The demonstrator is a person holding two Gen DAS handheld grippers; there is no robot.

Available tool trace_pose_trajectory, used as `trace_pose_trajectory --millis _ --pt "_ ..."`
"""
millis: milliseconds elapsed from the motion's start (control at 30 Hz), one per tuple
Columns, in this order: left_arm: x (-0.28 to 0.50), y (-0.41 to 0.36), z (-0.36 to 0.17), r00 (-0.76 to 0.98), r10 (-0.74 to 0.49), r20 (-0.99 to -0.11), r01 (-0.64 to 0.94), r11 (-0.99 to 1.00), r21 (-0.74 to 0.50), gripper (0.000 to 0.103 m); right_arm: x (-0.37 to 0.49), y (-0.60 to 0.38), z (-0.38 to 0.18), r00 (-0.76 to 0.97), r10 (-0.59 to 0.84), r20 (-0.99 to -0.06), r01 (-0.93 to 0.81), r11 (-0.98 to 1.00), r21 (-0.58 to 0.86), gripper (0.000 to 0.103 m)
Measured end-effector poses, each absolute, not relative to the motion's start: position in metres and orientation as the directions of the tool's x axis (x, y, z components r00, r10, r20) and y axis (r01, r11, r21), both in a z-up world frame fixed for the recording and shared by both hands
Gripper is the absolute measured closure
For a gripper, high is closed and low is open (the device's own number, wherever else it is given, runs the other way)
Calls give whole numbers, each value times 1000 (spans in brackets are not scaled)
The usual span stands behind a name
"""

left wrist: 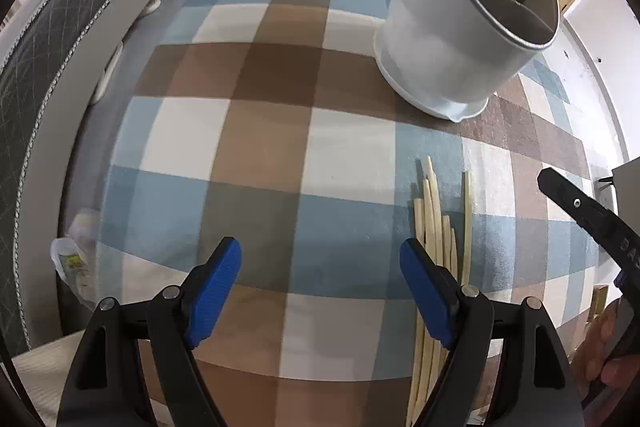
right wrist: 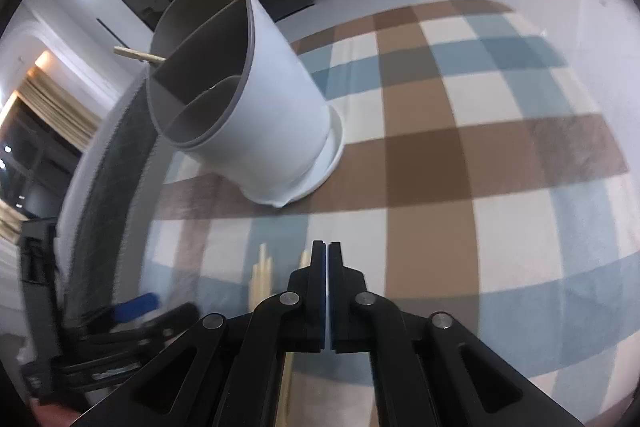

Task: Organize utensils
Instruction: 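Grasp a chopstick with the left tool while the right tool holds its chopstick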

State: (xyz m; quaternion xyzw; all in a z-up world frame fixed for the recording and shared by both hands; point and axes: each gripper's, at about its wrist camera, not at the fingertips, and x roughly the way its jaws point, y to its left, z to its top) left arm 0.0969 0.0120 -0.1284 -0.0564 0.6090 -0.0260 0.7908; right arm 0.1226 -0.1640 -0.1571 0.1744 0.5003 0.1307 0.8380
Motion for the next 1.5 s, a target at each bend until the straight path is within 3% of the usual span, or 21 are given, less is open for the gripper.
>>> trace_pose_trajectory --millis 100,233,400,600,667,733,833,1033,1200,1300,1500 --pt "95 25 -135 218 -219 -951 -88 966 -243 25 127 -154 -168 417 424 -804 -49 894 445 93" --pt "93 44 -137 237 -186 -954 -135 966 -222 25 129 -131 -175 381 420 -823 -80 902 424 65" --pt "93 68 -135 249 -188 -950 -188 953 -237 25 133 -88 -183 369 234 -900 -162 969 185 63" --pt "96 92 -140 238 -201 -950 -245 934 -259 25 133 -58 -191 387 93 -918 -212 977 10 67" --pt "97 93 -142 233 -205 -950 -269 926 -266 25 134 -53 -192 388 76 -919 -220 975 -12 73" --pt "98 92 -141 232 -218 -948 -277 919 -280 25 134 -49 -193 397 50 -916 -234 971 -48 94" --pt "101 79 -138 240 -221 -945 -235 931 -277 25 135 -58 -192 390 103 -915 -210 978 21 99" --pt "102 46 -137 232 -213 -949 -113 963 -244 25 136 -98 -186 388 222 -895 -102 975 197 99" --pt "102 7 -138 247 -107 -963 15 994 -107 25 129 -143 -168 453 318 -833 -13 937 350 99" --pt "99 -8 -141 240 -125 -963 59 992 -114 25 125 -167 -155 500 375 -781 9 899 438 99" --pt "102 -11 -156 197 -134 -971 28 991 -131 25 112 -176 -129 561 410 -719 -60 887 459 99"
